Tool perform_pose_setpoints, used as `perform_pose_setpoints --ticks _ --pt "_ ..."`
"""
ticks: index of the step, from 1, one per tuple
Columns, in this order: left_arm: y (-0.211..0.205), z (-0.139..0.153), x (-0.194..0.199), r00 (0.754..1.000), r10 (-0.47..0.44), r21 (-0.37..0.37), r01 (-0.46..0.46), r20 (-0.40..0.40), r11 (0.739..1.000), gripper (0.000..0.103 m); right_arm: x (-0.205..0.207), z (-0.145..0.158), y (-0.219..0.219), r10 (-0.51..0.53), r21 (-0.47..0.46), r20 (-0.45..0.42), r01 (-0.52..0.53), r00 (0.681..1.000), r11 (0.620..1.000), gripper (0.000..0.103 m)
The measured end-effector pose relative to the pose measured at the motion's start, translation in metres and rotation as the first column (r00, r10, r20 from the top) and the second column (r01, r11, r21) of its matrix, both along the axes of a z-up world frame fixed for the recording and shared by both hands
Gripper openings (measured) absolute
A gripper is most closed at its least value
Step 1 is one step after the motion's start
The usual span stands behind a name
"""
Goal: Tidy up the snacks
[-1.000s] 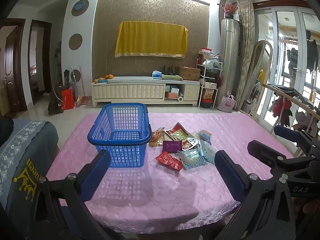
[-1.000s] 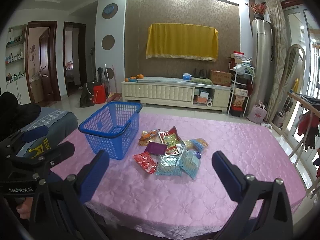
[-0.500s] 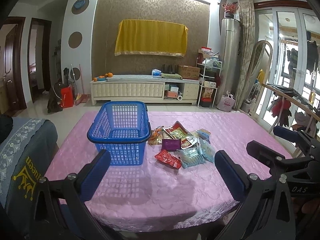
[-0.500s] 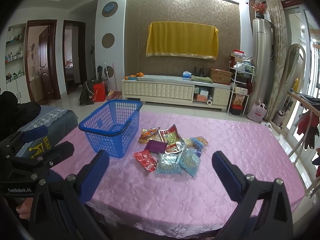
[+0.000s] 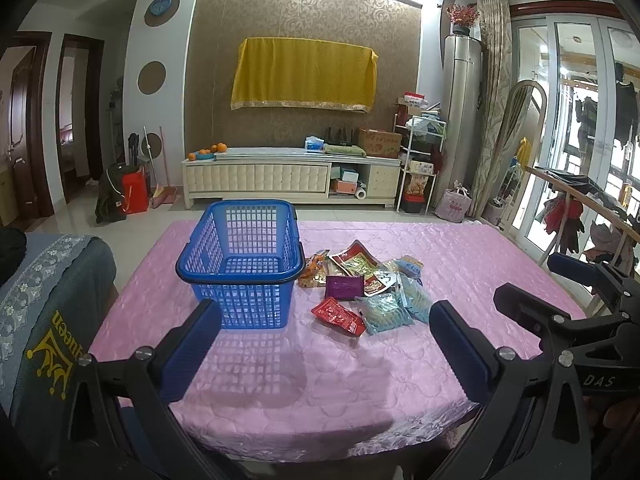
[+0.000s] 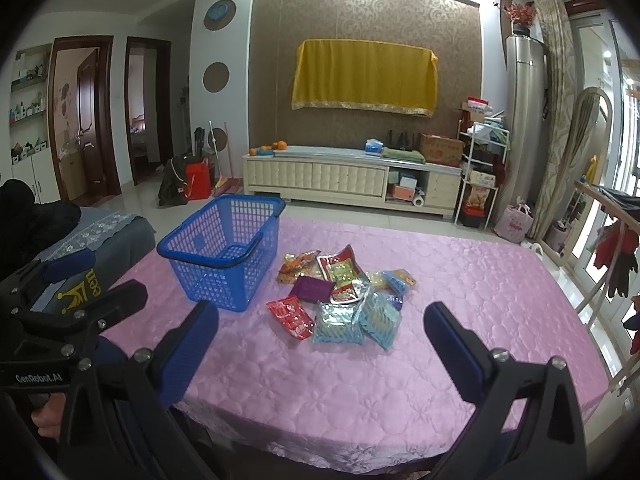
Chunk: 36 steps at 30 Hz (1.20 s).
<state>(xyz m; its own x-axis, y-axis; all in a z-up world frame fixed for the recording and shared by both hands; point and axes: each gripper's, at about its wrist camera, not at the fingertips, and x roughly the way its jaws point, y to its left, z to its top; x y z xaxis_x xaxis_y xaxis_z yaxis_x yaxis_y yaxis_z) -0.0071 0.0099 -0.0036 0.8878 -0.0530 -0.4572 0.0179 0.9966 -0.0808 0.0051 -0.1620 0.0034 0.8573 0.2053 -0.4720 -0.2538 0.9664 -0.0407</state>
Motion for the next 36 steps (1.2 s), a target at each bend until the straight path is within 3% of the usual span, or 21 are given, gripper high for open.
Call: perform_pose_setpoints --ticks 27,36 --pt "0.003 0.003 0.003 1.000 -0.005 -0.012 0.004 -0.008 1.000 0.103 0.004 -0.001 0.002 0.010 0.013 -0.023 -0.009 1.000 1.000 0.103" --pt "-0.002 0.012 0.032 0.999 -0.040 -0.013 0.040 -0.027 0.999 0.103 0.030 0.003 -0.011 0.035 0.045 -0.077 -0.031 0.996 0.999 0.103"
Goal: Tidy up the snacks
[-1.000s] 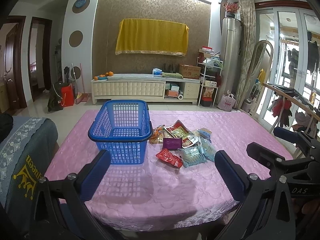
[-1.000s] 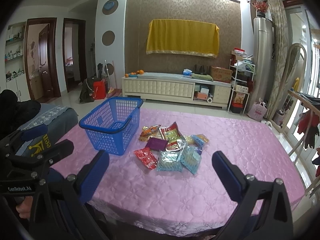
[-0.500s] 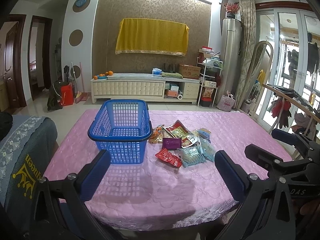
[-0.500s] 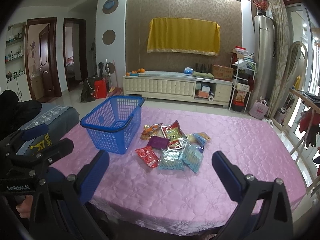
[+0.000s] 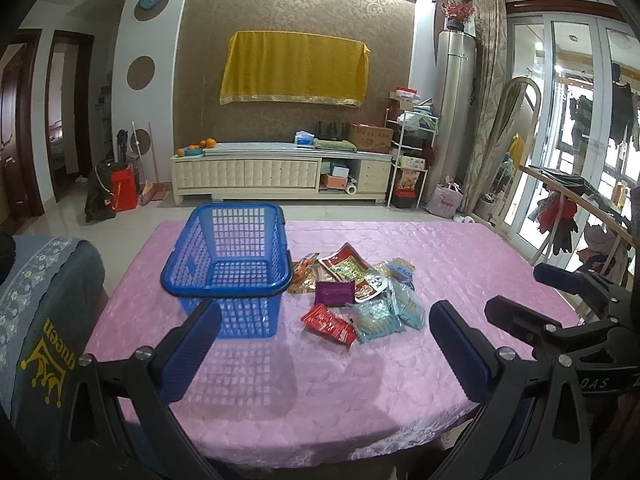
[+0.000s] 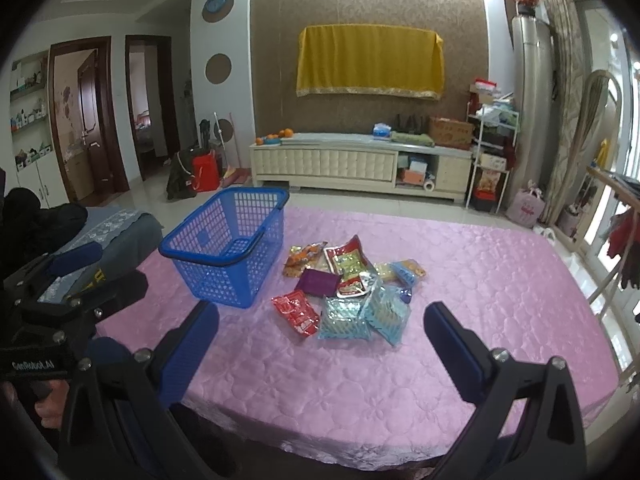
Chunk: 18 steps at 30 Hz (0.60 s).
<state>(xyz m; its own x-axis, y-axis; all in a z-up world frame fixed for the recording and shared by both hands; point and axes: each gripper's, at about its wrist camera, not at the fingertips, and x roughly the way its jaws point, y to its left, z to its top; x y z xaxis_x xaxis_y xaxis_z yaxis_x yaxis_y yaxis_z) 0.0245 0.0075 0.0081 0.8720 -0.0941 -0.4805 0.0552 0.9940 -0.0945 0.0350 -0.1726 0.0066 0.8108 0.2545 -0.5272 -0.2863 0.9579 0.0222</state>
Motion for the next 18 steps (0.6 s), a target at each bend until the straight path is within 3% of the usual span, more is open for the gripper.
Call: perform_pose_setpoints --ticks 8,15,18 --pt "-0.022 0.004 0.055 0.996 -0.080 0.018 0.081 -0.050 0.997 0.103 0.041 0.002 -0.024 -0.042 0.024 -0.020 0.042 0.999 0.999 0.103" --pt "-0.039 -0.011 0.109 0.986 -0.106 0.027 0.110 -0.127 0.994 0.103 0.082 -0.011 -0.043 -0.073 -0.040 -0.022 0.072 0.997 0.997 0.103" --pt "-0.045 -0.023 0.126 0.980 -0.104 0.034 0.112 -0.167 0.993 0.103 0.107 -0.025 -0.052 -0.051 -0.037 -0.099 0.047 0.994 0.998 0.103"
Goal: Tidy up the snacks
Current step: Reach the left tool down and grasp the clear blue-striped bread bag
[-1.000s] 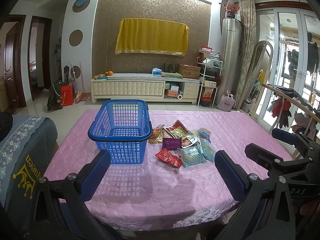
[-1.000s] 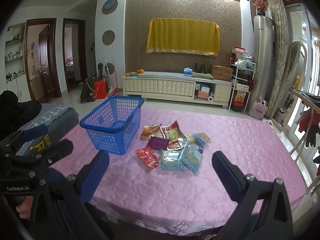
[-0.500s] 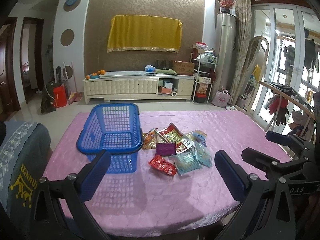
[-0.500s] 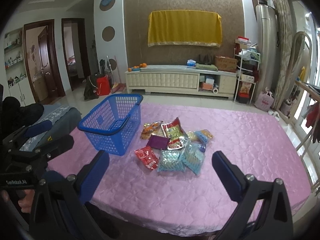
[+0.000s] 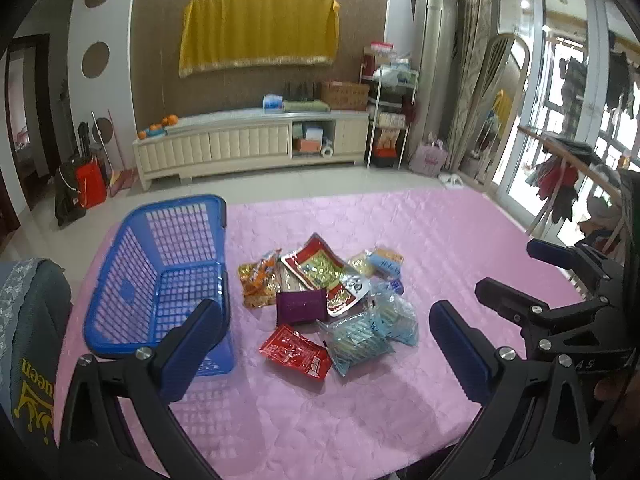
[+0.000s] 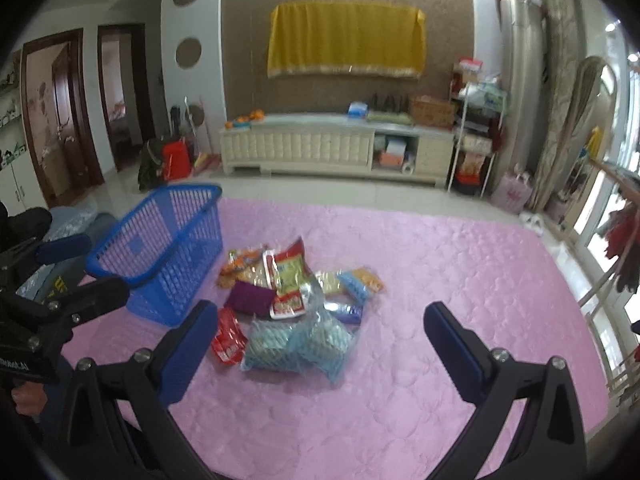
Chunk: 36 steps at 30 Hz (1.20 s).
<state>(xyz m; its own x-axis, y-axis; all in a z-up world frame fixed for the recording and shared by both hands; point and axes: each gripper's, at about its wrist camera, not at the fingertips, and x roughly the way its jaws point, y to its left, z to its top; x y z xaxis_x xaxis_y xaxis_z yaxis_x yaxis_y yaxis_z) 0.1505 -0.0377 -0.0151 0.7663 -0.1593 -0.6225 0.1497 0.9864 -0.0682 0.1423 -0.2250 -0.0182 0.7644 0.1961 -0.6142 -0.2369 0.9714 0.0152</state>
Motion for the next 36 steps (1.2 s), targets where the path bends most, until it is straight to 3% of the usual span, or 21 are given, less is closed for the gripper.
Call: perform_pose_setpoints --ticks 7,15,23,25,27,31,36 --pt "-0.015 -0.044 0.035 0.990 -0.005 -0.001 0.005 -0.140 1.000 0.103 0.051 -0.047 -0.022 0.071 0.107 -0.217 -0.049 0.973 0.993 0.103" --pt "-0.021 -0.093 0.059 0.955 0.095 -0.036 -0.109 -0.280 0.993 0.103 0.091 -0.108 -0.036 0.125 0.231 -0.432 -0.024 0.893 0.973 0.103" --pt "-0.028 -0.115 0.077 0.934 0.134 -0.009 -0.145 -0.330 0.989 0.103 0.125 -0.139 -0.038 0.138 0.315 -0.529 0.042 0.838 0.948 0.102" --pt "-0.028 -0.117 0.079 0.932 0.130 -0.012 -0.142 -0.340 0.990 0.103 0.131 -0.145 -0.035 0.137 0.303 -0.549 0.044 0.824 0.952 0.098" --pt "-0.030 -0.117 0.080 0.930 0.121 -0.018 -0.135 -0.346 0.991 0.103 0.134 -0.150 -0.033 0.150 0.304 -0.562 0.035 0.814 0.952 0.085" --pt "-0.029 -0.117 0.078 0.929 0.123 -0.020 -0.139 -0.349 0.990 0.103 0.133 -0.151 -0.036 0.169 0.325 -0.532 0.016 0.830 0.945 0.070" --pt "-0.029 -0.116 0.078 0.921 0.110 -0.046 -0.136 -0.373 0.990 0.103 0.117 -0.133 -0.048 0.146 0.288 -0.456 -0.010 0.878 0.958 0.068"
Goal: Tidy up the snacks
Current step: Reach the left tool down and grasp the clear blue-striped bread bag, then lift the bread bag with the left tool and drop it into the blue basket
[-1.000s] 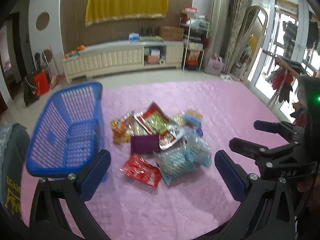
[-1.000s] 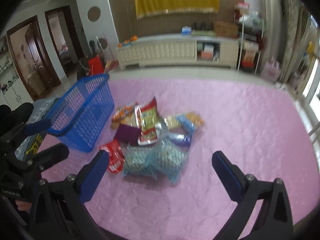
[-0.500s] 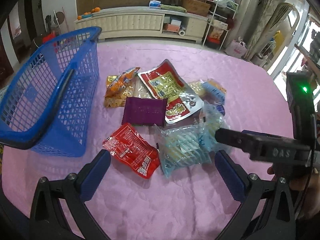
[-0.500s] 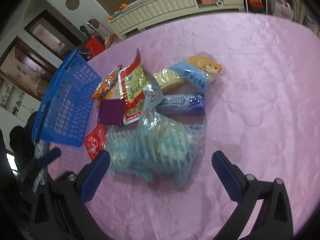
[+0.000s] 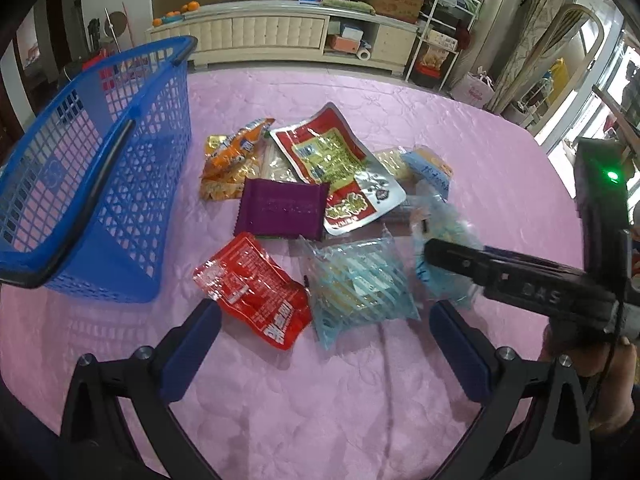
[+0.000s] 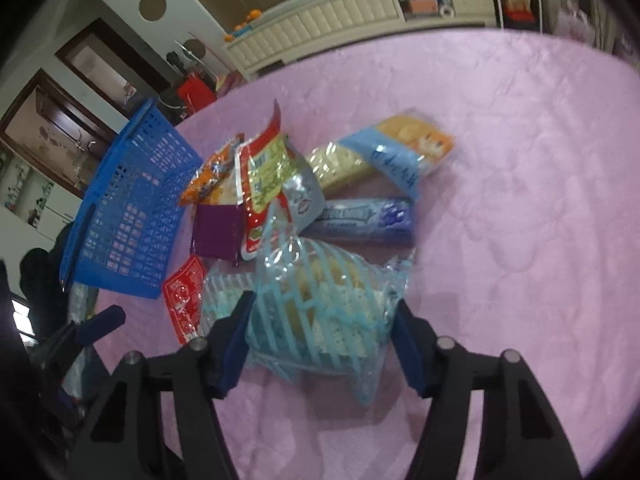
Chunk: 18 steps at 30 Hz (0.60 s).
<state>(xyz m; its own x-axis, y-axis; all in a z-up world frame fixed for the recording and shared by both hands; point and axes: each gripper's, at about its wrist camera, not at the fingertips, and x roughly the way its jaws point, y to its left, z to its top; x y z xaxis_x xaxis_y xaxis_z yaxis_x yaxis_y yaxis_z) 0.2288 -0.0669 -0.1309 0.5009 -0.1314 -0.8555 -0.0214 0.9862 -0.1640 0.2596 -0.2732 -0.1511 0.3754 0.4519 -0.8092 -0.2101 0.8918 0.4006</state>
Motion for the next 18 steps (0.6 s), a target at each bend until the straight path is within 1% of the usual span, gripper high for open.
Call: perform_pose_setpoints --ticks 3,6,8,12,15,17,18 --pt "-0.004 -0.001 0.005 1.000 -0.004 -0.008 0.004 -0.012 1.000 0.103 -0.007 0.008 -0.011 -0.015 -0.017 0.028 0.015 0.999 1.000 0.068" --pt "-0.007 -0.005 0.015 0.999 -0.001 -0.047 -0.001 -0.050 0.999 0.103 -0.010 0.011 -0.022 -0.033 -0.030 0.036 0.034 0.999 0.999 0.068" --pt "-0.007 -0.009 0.024 0.997 0.024 -0.074 -0.030 -0.077 0.997 0.103 -0.011 0.011 -0.025 -0.045 -0.047 0.042 0.047 0.998 0.998 0.068" --pt "-0.015 -0.016 0.040 0.994 0.013 -0.081 -0.021 -0.108 0.997 0.103 -0.013 0.007 -0.033 -0.025 -0.103 0.042 0.029 0.999 0.994 0.068" --pt "-0.020 -0.024 0.053 0.991 0.011 -0.075 -0.021 -0.136 0.997 0.103 -0.012 0.004 -0.040 -0.028 -0.126 0.039 0.033 0.999 0.992 0.068" --pt "-0.026 -0.029 0.060 0.991 -0.004 -0.045 -0.003 -0.136 0.999 0.103 -0.011 0.002 -0.045 -0.037 -0.124 0.039 0.041 0.999 0.991 0.068" --pt "-0.031 -0.034 0.064 0.989 -0.012 -0.021 0.009 -0.149 1.000 0.103 -0.010 0.001 -0.047 -0.040 -0.120 0.036 0.044 0.999 0.992 0.068"
